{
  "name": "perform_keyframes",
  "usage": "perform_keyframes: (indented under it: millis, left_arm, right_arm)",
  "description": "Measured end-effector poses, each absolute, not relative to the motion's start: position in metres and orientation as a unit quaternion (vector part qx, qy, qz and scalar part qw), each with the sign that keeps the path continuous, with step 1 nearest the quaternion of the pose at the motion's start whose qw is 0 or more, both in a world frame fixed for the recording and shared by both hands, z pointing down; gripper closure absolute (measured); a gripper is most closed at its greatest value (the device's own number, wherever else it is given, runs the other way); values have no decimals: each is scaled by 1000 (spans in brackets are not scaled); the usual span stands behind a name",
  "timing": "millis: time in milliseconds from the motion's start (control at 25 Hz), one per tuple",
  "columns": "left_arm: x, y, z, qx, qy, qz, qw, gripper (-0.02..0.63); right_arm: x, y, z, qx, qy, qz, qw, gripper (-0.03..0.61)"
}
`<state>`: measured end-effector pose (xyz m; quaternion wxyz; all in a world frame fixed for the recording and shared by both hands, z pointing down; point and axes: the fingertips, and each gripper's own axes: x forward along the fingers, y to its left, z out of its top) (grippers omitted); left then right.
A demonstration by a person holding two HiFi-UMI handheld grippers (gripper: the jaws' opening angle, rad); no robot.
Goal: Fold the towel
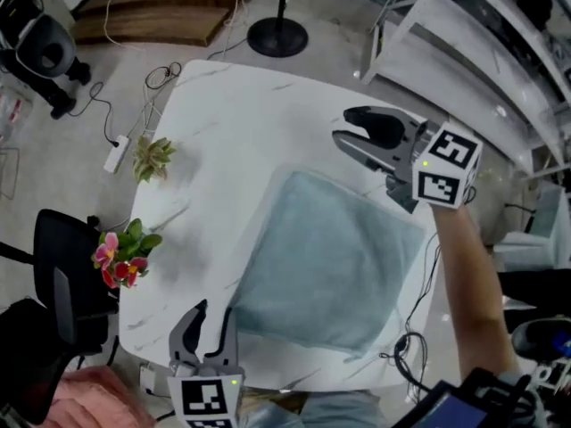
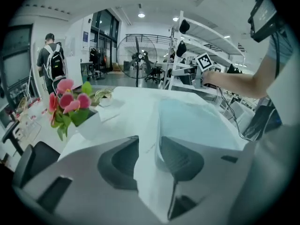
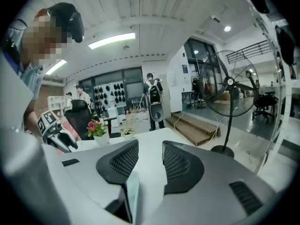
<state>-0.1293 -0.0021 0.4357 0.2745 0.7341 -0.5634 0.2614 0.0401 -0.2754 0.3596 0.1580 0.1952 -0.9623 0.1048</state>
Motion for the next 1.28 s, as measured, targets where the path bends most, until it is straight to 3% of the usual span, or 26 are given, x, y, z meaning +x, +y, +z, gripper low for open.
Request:
perform_keyframes:
  millis: [200,440,680,960,1280]
  left_arm:
    - [-53,-8,420,804,-464,294,225,515]
    - [103,28,443,896,-266,271,228,540]
    - [162,90,486,896,-110,373,213,541]
    - [171,114,502,887,-74,418,180,552]
    - [183,100,445,911,-110,333,218,558]
  right_arm:
    - [79,-211,385,182,-948,51,257,486]
    - [127,-127,454,144,-930,68,331,500]
    - [187,-118,499,174,-900,65,395,518]
    - [208,-131,502,177,-905,81,379,512]
    - [222,-134,429,238,-923,67,294,469]
